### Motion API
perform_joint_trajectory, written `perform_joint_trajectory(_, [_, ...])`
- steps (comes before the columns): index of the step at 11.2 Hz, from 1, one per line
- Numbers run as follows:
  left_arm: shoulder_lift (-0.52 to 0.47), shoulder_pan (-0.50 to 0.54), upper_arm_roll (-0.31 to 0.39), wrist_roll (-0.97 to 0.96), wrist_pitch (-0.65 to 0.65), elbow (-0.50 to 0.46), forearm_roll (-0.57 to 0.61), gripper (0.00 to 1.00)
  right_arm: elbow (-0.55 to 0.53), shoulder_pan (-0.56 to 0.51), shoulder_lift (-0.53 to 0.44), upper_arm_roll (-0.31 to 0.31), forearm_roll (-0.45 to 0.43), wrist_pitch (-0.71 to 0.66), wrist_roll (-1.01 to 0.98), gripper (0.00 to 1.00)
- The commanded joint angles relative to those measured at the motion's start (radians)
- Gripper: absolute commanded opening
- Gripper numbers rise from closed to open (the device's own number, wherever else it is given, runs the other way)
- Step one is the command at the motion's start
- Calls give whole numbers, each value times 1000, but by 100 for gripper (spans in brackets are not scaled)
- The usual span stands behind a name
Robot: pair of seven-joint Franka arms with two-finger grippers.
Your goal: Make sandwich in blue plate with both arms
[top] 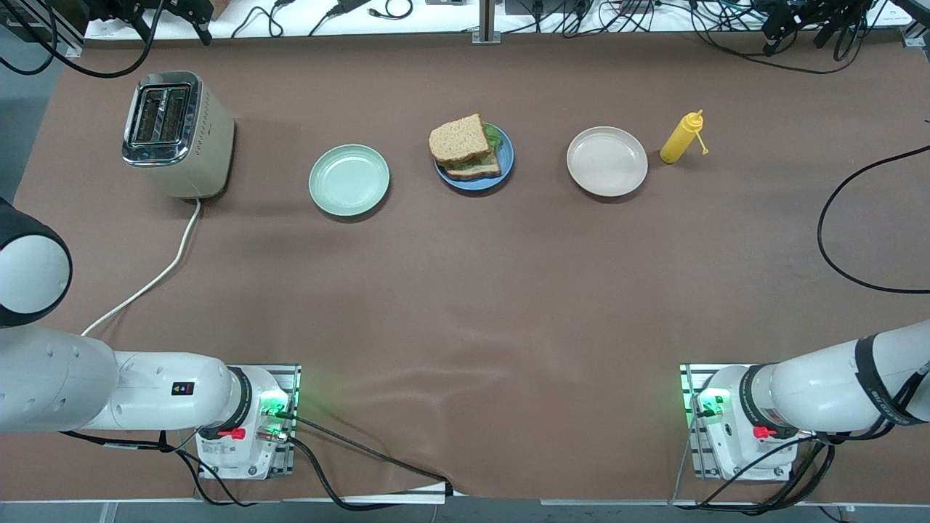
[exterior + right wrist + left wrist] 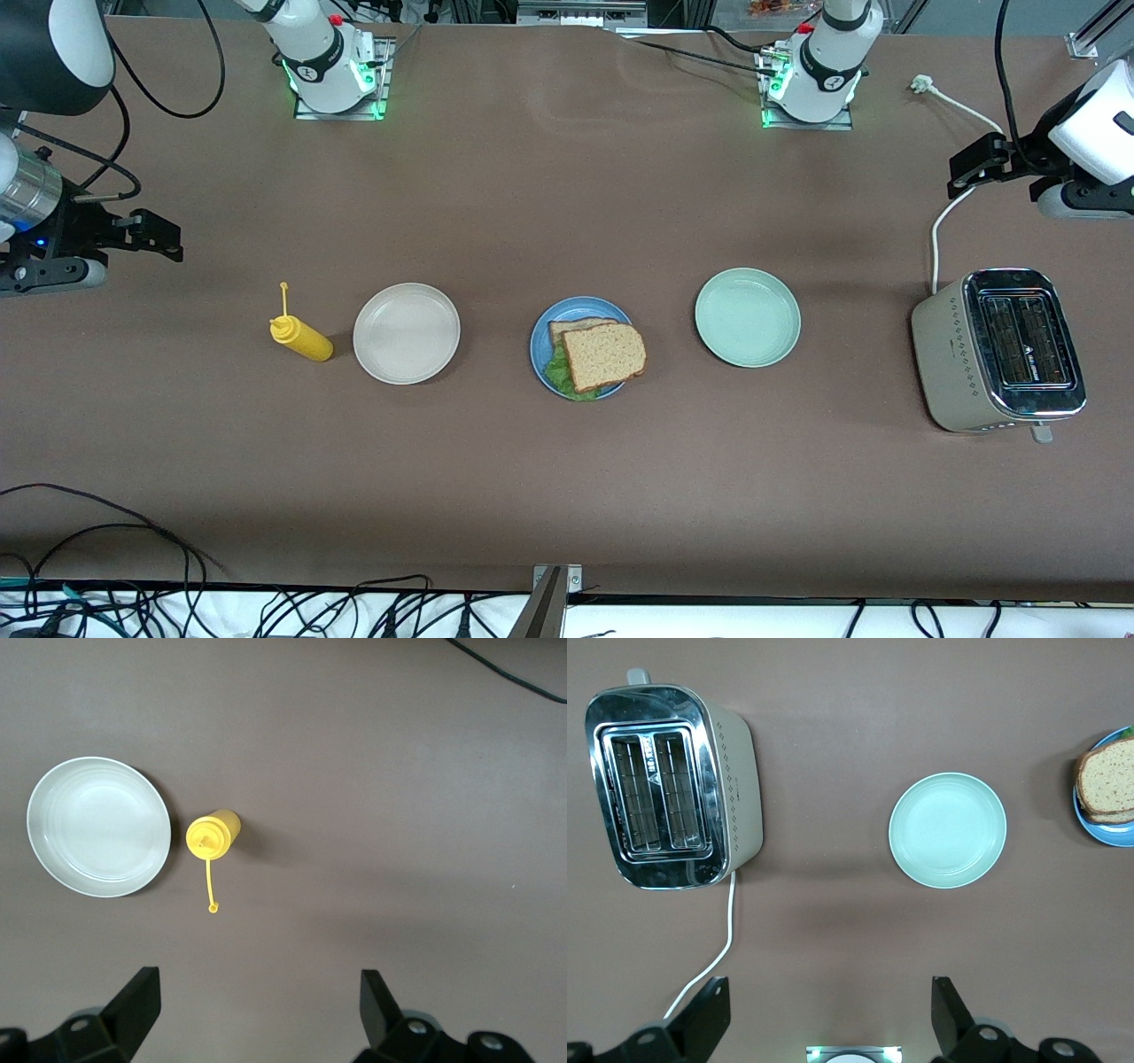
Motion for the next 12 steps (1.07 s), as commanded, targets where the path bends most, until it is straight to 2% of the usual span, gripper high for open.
perform_joint_trajectory(1, [-27,-1,-4,27,19,-30,-21,100,21,-6,-6,-1,-3,-5,-5,100])
perform_joint_trajectory(5, [-24,2,-4,28,32,-30,-15,100,22,-8,-6,-10,-1,-8,11,100])
perform_joint_trajectory(7, [-25,0,-11,27,32,-30,-15,100,31,-8,-14,-10,-1,-28,90,100])
perform_joint_trajectory(12, [-24,2,-9,28,32,-30,-14,100,37,-9,-16,-12,2,-32,90,100])
